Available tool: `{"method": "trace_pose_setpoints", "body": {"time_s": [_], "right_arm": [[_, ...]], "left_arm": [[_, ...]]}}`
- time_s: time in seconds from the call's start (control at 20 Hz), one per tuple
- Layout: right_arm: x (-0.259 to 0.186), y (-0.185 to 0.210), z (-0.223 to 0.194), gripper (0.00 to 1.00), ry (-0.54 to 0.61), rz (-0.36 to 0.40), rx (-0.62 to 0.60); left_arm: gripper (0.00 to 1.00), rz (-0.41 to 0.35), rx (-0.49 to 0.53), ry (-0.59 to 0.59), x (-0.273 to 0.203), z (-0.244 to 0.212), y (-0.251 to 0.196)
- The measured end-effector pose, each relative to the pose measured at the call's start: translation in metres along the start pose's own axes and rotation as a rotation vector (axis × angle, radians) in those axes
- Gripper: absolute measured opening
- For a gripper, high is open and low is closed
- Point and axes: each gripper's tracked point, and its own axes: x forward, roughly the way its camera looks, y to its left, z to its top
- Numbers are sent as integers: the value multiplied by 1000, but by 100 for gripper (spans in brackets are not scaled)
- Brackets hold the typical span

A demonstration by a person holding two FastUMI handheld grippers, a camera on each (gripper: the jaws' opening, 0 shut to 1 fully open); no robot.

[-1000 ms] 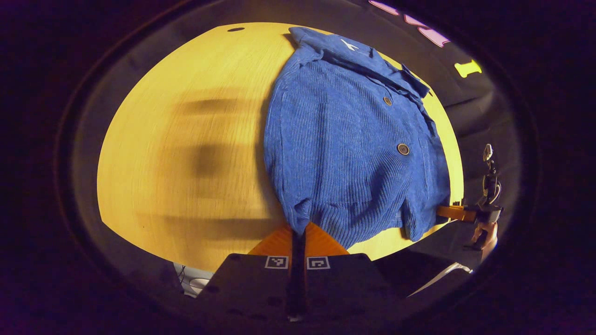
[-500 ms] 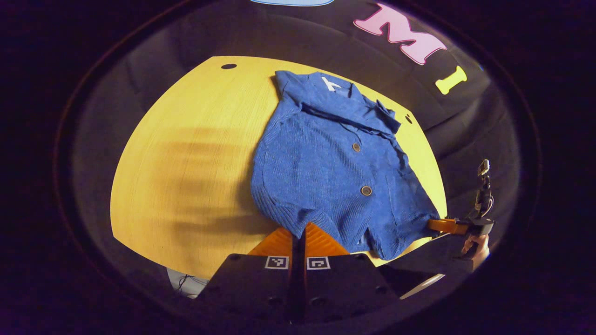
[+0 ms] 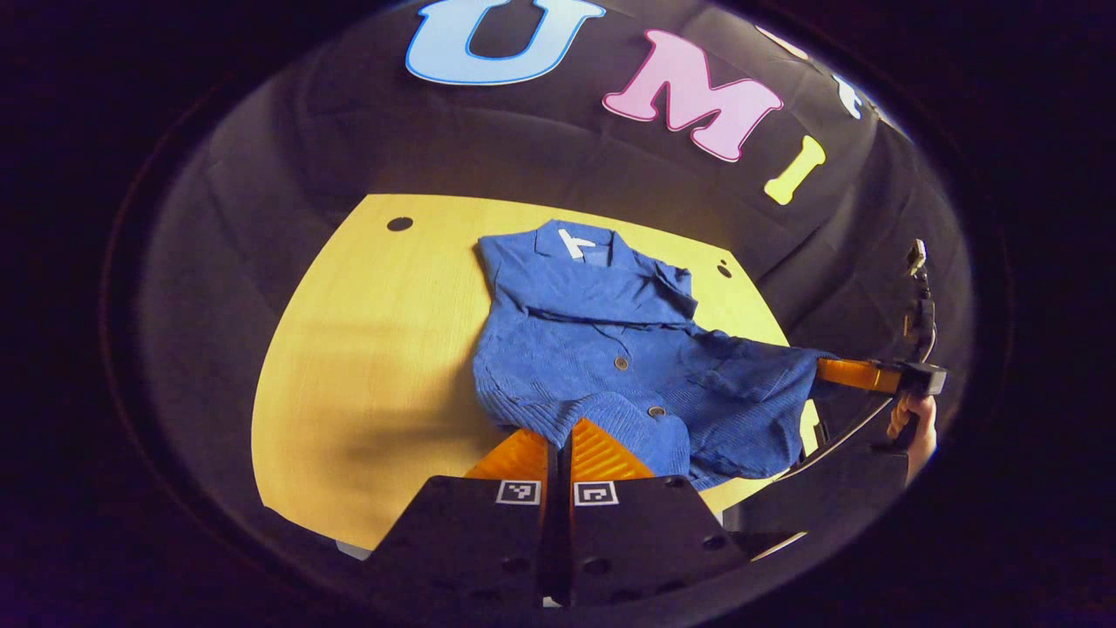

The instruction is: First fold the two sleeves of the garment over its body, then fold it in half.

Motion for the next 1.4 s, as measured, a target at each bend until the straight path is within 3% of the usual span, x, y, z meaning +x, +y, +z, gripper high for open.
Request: {"method": "trace_pose_setpoints", "body": {"time_s": [0.2,0.35,0.45,0.5,0.6,0.75,0.85,1.15,1.25,1.3,1.35,1.4], "right_arm": [[15,8,80,5,-98,-16,-37],[58,-3,132,4,-116,-24,-43],[102,-18,158,4,-90,-21,-16],[126,-28,169,4,-83,-26,-8],[178,-51,179,5,-45,-50,4],[253,-71,180,4,27,-76,58],[292,-82,176,4,47,-96,22],[351,-109,153,5,116,-127,73],[358,-122,159,17,92,-145,79],[356,-123,166,28,75,-135,89],[359,-123,168,39,62,-131,97],[356,-119,172,79,45,-127,95]], "left_arm": [[0,7,36,-78,-6,75,-4],[0,17,7,-99,18,135,1],[0,48,-79,-53,50,164,11],[0,106,-136,-17,65,173,23],[0,204,-146,18,99,187,50],[0,184,-270,69,159,204,52],[0,190,-330,119,193,202,59],[0,175,-464,197,254,206,73],[2,203,-461,189,262,207,80],[0,203,-458,174,261,211,81],[27,230,-457,142,267,217,84],[54,239,-457,107,269,224,88]]}}
